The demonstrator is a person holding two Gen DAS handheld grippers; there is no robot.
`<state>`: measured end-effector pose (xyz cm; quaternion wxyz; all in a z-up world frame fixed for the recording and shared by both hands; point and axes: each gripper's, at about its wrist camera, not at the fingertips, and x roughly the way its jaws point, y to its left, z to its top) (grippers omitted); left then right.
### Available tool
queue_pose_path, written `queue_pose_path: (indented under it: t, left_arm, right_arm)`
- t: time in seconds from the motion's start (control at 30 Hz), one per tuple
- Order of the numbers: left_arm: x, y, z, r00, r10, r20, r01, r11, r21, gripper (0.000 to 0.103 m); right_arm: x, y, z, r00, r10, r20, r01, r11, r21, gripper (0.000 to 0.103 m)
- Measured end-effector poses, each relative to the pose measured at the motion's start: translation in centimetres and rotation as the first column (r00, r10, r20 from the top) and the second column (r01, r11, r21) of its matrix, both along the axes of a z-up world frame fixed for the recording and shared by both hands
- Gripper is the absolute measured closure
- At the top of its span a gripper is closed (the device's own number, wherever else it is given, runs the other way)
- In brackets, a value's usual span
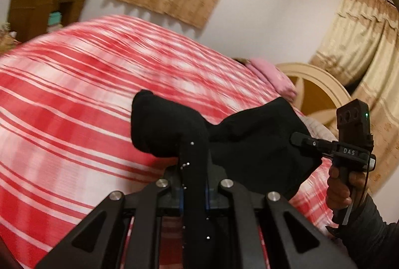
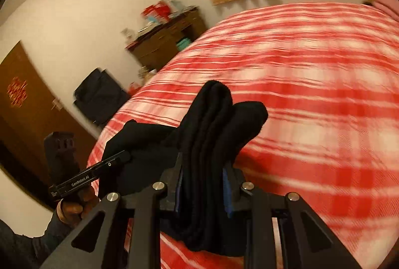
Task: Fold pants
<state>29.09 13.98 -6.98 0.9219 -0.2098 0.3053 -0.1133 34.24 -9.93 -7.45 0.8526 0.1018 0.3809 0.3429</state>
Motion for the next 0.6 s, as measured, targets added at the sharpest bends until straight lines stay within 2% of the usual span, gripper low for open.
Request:
queue_pose_path:
  t: [0.23,0.33,0.47,0.53,0.6]
  left_arm:
    - [-1.1,7.8,0.9,0.983,0.184,0.021,-0.185,0.981,0.056,0.092]
    - [-0.6,9.5,-0.5,0.973,0.232,-0.014,-0.229,0.968,0.102,0.092]
    - [0.5,10.8,-3.8,0.955,0.279,-0.098,-0.266,0.955,0.133,0.091]
    - [0.9,10.9,-4.8,0.948,0.297,-0.115,-0.282,0.951,0.127,0.075]
    - [1.0,11.1,-5.3,0.939,0.321,-0.122,-0.306,0.943,0.13,0.063]
  right_arm:
    - [5.6,9.7,-0.6,0.99,0.138,0.021,-0.139,0.987,0.084,0.076]
    - [7.5,13.8,-1.9,0.986,0.169,0.01,-0.169,0.984,0.06,0.076]
    - [9.4,15.7,-4.7,0.987,0.151,-0.048,-0.151,0.989,0.003,0.076]
    - [10.4,15.4,-6.2,0.986,0.136,-0.099,-0.135,0.991,0.016,0.075]
    - [11.2,14.6,-7.5,0.984,0.115,-0.137,-0.114,0.993,0.018,0.072]
